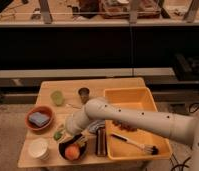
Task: Place pepper in purple bowl
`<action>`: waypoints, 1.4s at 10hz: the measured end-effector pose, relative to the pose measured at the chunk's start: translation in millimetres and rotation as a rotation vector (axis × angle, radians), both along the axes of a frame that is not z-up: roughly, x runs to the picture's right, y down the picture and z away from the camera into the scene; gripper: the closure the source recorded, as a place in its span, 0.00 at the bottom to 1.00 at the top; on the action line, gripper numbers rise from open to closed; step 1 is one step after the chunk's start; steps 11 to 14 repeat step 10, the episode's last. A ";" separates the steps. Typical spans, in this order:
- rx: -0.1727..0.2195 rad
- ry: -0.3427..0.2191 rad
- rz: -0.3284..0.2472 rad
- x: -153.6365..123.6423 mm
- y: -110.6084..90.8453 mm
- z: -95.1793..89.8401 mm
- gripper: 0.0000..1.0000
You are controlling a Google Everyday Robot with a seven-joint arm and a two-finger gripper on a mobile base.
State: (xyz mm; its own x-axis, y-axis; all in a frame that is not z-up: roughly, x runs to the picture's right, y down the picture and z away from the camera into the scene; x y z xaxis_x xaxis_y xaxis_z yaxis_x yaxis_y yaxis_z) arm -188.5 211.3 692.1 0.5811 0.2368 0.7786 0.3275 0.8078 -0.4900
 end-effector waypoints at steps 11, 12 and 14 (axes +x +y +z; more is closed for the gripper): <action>0.050 0.044 0.004 14.0 -20.2 -20.9 0.20; 0.050 0.044 0.004 14.0 -20.2 -20.9 0.20; 0.050 0.044 0.004 14.0 -20.2 -20.9 0.20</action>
